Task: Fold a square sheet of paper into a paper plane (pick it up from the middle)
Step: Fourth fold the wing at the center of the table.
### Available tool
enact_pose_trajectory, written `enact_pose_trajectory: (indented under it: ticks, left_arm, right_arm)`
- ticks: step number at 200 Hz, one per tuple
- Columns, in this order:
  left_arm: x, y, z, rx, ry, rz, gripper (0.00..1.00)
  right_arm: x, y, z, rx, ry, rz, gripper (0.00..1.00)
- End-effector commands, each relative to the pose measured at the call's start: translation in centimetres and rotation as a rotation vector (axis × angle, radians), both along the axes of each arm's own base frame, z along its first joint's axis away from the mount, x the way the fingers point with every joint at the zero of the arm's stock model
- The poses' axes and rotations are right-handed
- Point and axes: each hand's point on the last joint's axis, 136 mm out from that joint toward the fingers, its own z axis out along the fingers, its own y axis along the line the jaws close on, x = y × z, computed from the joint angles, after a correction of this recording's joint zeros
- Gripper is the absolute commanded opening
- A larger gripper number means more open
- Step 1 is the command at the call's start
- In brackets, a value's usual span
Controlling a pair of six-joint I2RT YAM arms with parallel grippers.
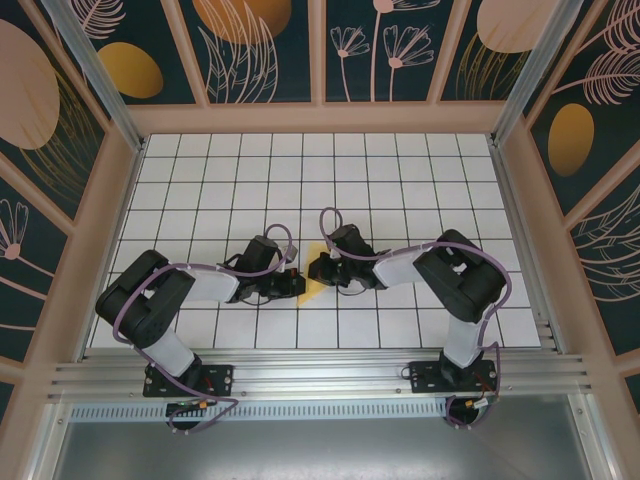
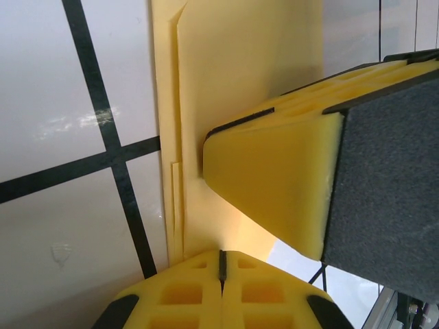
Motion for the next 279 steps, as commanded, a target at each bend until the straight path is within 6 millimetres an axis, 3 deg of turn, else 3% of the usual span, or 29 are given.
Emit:
enact_pose_trajectory:
  ticks: [1, 74, 126, 148, 179, 197, 216, 249, 279]
  left_arm:
    - [-4.0, 6.2, -7.1, 0.316, 0.163, 0.055, 0.00]
    - [-4.1, 6.3, -7.3, 0.325, 0.167, 0.052, 0.00]
    - [-4.1, 6.2, -7.1, 0.321, 0.165, 0.052, 0.00]
    - [-4.0, 6.2, -7.1, 0.320, 0.164, 0.051, 0.00]
    - [-3.9, 6.1, -7.0, 0.316, 0.162, 0.051, 0.00]
    - [-3.9, 6.0, -6.9, 0.312, 0.158, 0.049, 0.00]
    - [-3.8, 6.0, -6.8, 0.308, 0.154, 0.053, 0.00]
    - [-3.6, 5.8, -6.6, 0.302, 0.152, 0.051, 0.00]
    - [-3.6, 5.7, -6.5, 0.296, 0.151, 0.050, 0.00]
  right_arm:
    - [1.3, -1.8, -1.8, -0.096, -0.009, -0.063, 0.09]
    - [6.3, -5.2, -2.0, -0.116, -0.027, -0.169, 0.09]
    - [8.7, -7.6, -2.4, -0.132, -0.031, -0.208, 0.10]
    - [10.1, -8.2, -1.1, -0.110, -0.052, -0.216, 0.10]
    - [11.0, -7.4, 2.8, -0.107, -0.130, -0.176, 0.11]
    - [10.5, -7.0, 4.4, -0.096, -0.150, -0.143, 0.12]
    - [8.9, -5.3, 5.5, -0.051, -0.158, -0.096, 0.12]
    - [6.0, -2.3, 4.2, -0.043, -0.122, -0.037, 0.12]
    - [4.9, -1.5, 2.0, -0.041, -0.076, -0.037, 0.11]
